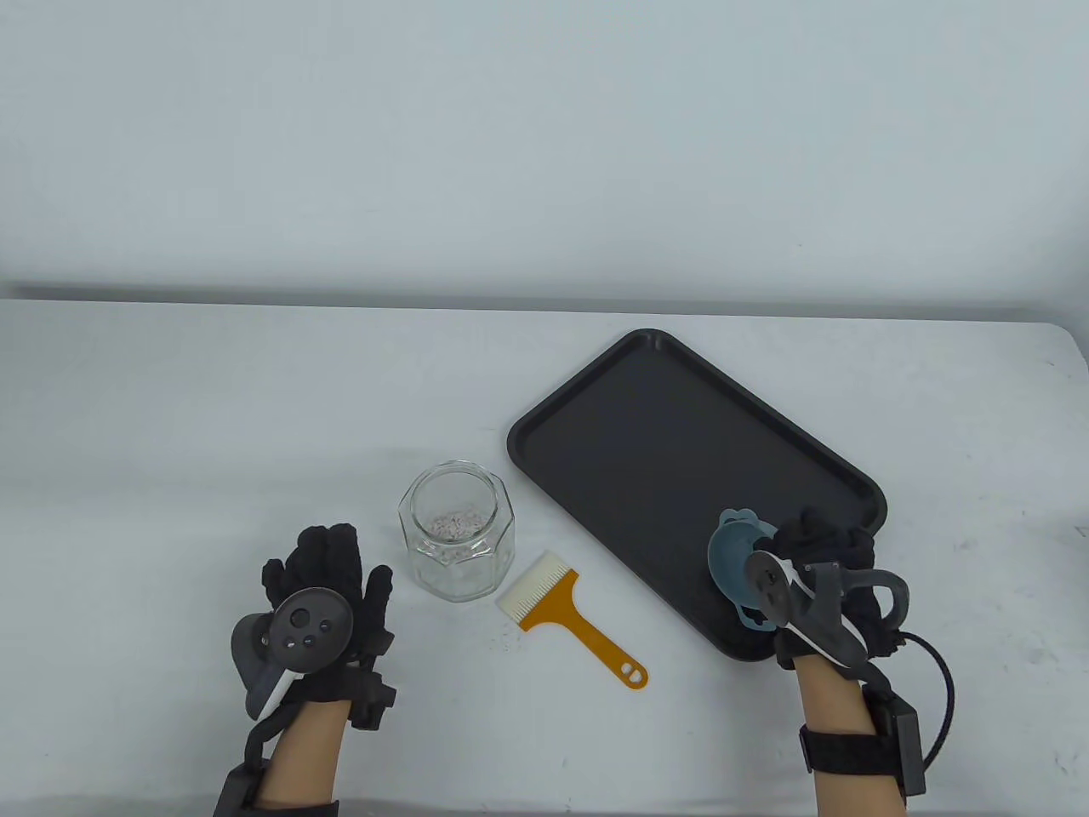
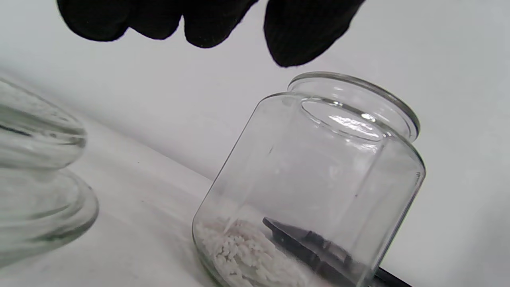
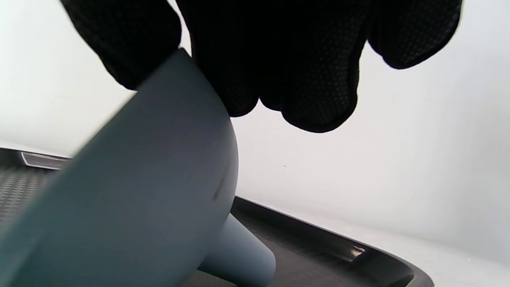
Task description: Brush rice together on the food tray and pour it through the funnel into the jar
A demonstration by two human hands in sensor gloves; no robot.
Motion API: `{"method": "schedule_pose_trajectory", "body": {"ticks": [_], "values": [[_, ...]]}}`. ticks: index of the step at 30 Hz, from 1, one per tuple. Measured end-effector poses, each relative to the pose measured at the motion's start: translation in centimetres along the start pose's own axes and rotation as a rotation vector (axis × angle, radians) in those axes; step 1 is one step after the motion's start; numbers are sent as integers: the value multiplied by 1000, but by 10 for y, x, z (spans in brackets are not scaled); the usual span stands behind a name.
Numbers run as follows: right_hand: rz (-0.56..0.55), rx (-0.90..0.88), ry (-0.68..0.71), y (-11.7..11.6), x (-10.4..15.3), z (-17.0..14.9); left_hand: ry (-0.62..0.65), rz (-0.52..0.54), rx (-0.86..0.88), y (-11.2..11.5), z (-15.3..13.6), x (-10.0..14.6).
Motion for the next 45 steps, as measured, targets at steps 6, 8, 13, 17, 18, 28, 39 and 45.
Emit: {"method": "schedule_pose_trajectory", "body": {"ticks": [6,8,13,17,18,28,39,45], "values": [[20,-125,-30,-2,1,-8,-10,-1,9,-1,-2,-1],[25,-159,-40,-2,2,-12,-19,0,16,-2,-4,-1],[38,-239,-57,-3,3,-18,-61,-1,22,-5,-13,-1],[37,-272,-65,-1,5,-21,-114,-7,1,-7,-25,-1],[36,-275,-64,-1,5,-21,-126,-16,-3,-7,-27,-1],[-14,-333,-20,18,11,-16,-237,-238,-107,15,-43,0],[-31,-368,6,26,12,-9,-301,-426,-146,47,-67,-2],[-25,-380,4,24,12,-10,-244,-404,-244,45,-62,-7]]}}
Point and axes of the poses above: the tracker on the back of each hand, its own z axis roughly to the thumb side, its own x axis roughly from the fingertips to the wrist, y = z × x, the point moved 5 cm from there along -x, roughly from the wrist to the fingertips, and after that the axes turned 6 degrees about -x, right-handed, at the moved point
